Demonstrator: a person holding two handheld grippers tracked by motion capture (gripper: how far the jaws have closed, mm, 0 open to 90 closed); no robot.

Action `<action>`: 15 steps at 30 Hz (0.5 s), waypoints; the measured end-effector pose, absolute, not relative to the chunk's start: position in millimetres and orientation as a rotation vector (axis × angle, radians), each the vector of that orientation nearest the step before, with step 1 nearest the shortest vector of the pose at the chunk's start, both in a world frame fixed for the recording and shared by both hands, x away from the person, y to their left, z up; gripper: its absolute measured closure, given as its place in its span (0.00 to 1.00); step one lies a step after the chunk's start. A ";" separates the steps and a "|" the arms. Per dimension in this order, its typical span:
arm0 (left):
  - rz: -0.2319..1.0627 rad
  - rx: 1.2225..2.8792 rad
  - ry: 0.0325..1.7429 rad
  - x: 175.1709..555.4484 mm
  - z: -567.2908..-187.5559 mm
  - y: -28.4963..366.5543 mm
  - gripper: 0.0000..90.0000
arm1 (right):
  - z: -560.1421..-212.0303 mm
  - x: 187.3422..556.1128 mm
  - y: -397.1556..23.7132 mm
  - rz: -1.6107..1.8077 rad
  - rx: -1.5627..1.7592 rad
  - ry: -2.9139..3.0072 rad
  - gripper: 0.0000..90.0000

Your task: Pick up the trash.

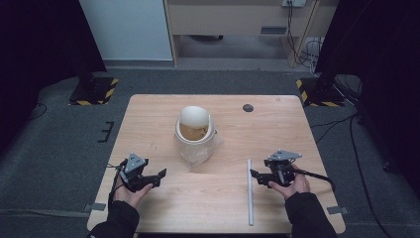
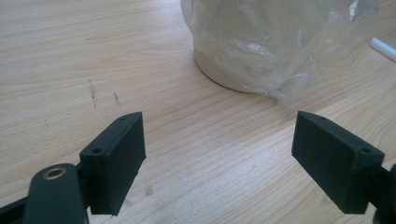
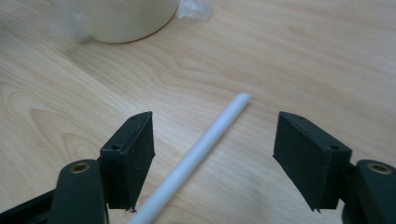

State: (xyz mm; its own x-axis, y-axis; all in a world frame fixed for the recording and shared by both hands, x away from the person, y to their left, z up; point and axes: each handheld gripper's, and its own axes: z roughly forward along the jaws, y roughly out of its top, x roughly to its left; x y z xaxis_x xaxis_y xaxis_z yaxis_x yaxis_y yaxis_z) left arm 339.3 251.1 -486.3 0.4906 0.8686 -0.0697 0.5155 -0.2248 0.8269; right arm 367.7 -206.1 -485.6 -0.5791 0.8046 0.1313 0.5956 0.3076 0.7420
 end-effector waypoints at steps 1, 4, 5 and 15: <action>0.526 1.890 1.149 339.3 -486.3 250.6 0.19 | -485.6 367.7 -206.1 1.136 1.273 2.313 0.33; 0.524 1.895 1.144 339.4 -486.7 249.7 0.19 | -491.7 366.9 -202.3 1.074 1.278 2.348 0.36; 0.517 1.898 1.151 339.6 -487.3 249.4 0.19 | -493.1 366.7 -201.4 1.061 1.282 2.353 0.37; 0.501 1.914 1.139 339.7 -488.6 246.3 0.19 | -510.6 369.4 -190.3 0.938 1.263 2.435 0.40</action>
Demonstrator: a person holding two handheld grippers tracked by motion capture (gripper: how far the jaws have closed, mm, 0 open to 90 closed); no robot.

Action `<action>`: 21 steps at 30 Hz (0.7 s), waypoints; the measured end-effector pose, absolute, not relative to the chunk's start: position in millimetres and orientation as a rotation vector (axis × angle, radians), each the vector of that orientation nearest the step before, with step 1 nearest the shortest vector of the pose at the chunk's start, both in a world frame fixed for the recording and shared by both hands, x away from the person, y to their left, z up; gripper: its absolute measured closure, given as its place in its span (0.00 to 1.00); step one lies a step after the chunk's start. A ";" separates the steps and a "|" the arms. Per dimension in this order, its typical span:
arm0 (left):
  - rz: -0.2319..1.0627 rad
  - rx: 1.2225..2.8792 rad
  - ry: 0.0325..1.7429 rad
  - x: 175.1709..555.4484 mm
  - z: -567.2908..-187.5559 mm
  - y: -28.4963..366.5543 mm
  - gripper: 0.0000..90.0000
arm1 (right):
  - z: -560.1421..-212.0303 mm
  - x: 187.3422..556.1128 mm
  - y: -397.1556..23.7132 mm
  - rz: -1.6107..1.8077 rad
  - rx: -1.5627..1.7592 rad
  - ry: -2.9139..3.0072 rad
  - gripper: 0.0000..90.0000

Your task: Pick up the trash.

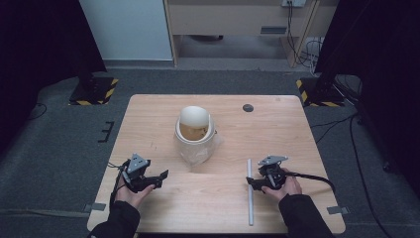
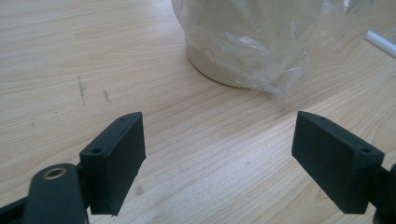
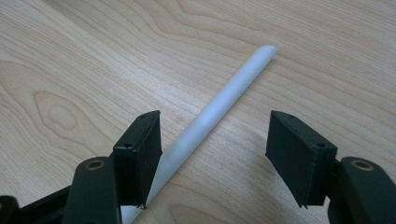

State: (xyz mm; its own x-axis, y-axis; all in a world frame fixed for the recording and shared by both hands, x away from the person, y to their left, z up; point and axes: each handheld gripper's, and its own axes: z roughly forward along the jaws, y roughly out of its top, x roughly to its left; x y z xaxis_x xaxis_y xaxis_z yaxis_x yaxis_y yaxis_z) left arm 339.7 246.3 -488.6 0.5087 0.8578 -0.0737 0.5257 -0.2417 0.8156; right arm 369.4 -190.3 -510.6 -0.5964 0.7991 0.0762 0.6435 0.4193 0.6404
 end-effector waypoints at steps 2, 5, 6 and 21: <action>0.492 1.921 1.136 339.9 -489.1 245.4 0.19 | -511.4 369.1 -189.8 0.933 1.262 2.434 0.41; 0.483 1.932 1.129 339.8 -489.5 243.9 0.19 | -513.2 368.5 -188.7 0.921 1.256 2.450 0.42; 0.482 1.933 1.127 339.8 -489.6 243.5 0.19 | -514.1 368.6 -188.4 0.911 1.254 2.457 0.43; 0.474 1.935 1.125 339.8 -489.8 243.1 0.20 | -513.8 371.9 -191.6 0.813 1.192 2.504 0.75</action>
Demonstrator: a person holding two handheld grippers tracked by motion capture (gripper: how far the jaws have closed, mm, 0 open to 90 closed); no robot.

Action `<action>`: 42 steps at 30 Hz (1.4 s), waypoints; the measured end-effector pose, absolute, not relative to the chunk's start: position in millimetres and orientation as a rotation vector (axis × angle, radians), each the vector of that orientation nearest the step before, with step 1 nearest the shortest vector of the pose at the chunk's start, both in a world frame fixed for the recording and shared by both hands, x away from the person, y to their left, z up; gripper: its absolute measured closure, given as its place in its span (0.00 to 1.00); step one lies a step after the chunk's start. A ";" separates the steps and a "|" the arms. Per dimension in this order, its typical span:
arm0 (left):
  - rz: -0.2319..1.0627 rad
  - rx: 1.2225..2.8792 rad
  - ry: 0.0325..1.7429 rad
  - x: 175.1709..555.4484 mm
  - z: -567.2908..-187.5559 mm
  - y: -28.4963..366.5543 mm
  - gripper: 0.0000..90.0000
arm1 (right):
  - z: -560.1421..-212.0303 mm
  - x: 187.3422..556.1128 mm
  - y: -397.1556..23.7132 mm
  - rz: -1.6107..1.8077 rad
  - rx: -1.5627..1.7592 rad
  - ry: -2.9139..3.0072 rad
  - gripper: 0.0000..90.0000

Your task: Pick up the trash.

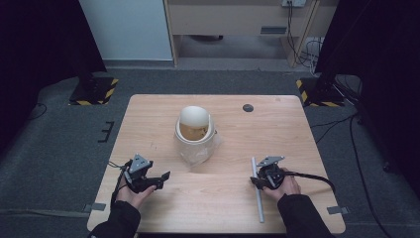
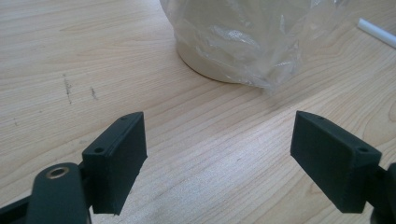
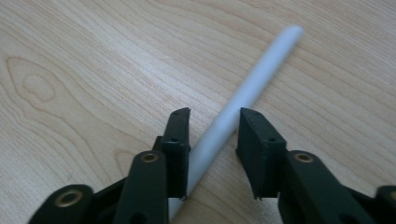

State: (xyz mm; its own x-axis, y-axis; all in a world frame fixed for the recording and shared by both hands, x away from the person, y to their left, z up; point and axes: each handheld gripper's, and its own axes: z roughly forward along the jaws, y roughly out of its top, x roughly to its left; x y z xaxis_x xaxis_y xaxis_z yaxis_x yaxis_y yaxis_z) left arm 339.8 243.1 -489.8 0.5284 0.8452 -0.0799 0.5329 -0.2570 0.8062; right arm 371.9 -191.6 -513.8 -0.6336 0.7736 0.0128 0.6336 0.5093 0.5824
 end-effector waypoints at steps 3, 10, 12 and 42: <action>0.474 1.936 1.125 339.8 -489.8 243.2 0.20 | -513.0 371.7 -192.3 0.807 1.193 2.515 0.82; 0.474 1.936 1.125 339.8 -489.7 243.2 0.20 | -512.6 371.5 -192.5 0.810 1.199 2.521 0.88; 0.474 1.936 1.124 339.7 -489.7 243.2 0.20 | -512.5 371.5 -192.5 0.809 1.201 2.522 0.88; 0.476 1.903 1.103 338.4 -485.6 241.8 0.22 | -470.5 375.9 -217.2 1.240 1.249 2.239 0.88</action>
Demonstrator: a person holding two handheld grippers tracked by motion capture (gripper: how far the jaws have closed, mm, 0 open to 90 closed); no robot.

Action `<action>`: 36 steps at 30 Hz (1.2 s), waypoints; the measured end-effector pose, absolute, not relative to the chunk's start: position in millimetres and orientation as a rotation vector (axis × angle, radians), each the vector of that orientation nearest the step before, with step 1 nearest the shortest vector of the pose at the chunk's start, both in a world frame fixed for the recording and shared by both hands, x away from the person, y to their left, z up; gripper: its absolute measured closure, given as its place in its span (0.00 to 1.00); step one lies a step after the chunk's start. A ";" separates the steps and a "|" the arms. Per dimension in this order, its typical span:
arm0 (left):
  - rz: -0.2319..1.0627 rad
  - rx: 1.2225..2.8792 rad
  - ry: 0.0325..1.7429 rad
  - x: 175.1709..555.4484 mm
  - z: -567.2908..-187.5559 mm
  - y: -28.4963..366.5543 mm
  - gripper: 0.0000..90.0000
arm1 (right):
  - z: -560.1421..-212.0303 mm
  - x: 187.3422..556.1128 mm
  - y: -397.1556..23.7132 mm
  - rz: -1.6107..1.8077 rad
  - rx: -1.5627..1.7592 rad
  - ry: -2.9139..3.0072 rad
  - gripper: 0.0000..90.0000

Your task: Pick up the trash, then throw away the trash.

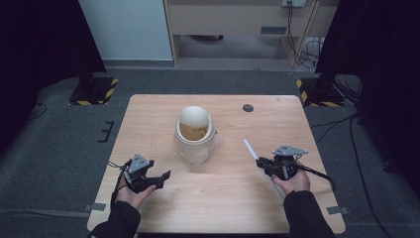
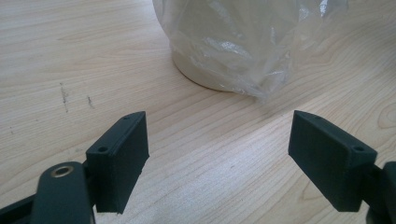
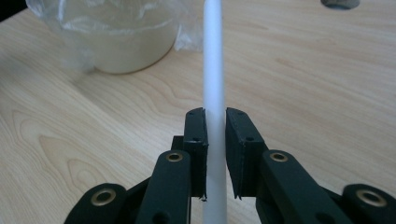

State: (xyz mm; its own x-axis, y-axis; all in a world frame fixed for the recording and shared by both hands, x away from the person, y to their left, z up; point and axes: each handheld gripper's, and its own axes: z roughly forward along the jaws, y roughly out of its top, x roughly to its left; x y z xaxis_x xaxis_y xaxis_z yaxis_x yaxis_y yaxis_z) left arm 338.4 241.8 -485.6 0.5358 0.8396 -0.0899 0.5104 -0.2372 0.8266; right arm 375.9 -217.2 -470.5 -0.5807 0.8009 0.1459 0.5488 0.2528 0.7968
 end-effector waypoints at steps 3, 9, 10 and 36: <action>0.487 1.888 1.095 338.2 -483.1 242.3 0.22 | -465.9 375.6 -222.0 1.271 1.240 2.199 0.88; 0.489 1.851 1.081 336.3 -478.1 242.1 0.23 | -458.4 373.9 -227.5 1.347 1.230 2.136 0.88; 0.489 1.851 1.081 336.3 -478.1 242.1 0.23 | -458.4 373.9 -227.5 1.347 1.230 2.136 0.88; 0.531 1.551 0.940 323.2 -415.0 236.2 0.27 | -414.4 375.3 -224.0 1.573 1.087 1.979 0.88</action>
